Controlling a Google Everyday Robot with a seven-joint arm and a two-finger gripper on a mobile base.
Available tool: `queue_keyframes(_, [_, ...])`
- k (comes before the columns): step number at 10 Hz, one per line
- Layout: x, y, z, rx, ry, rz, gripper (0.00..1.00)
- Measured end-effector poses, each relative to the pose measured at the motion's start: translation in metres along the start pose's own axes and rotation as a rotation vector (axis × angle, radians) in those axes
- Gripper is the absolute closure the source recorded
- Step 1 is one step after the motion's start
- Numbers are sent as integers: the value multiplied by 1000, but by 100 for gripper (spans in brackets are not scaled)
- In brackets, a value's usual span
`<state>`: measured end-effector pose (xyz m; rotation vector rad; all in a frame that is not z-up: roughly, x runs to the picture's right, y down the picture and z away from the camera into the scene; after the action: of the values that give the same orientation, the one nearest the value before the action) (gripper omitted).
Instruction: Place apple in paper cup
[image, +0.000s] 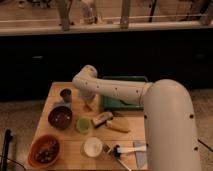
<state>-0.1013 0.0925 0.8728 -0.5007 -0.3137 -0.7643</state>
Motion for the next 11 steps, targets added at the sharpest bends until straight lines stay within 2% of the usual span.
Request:
queue_keyframes(7, [12, 5, 27, -18, -8, 16, 22])
queue_keyframes(8, [14, 6, 29, -18, -4, 13, 28])
queue_keyframes(11, [18, 5, 33, -15, 0, 3, 56])
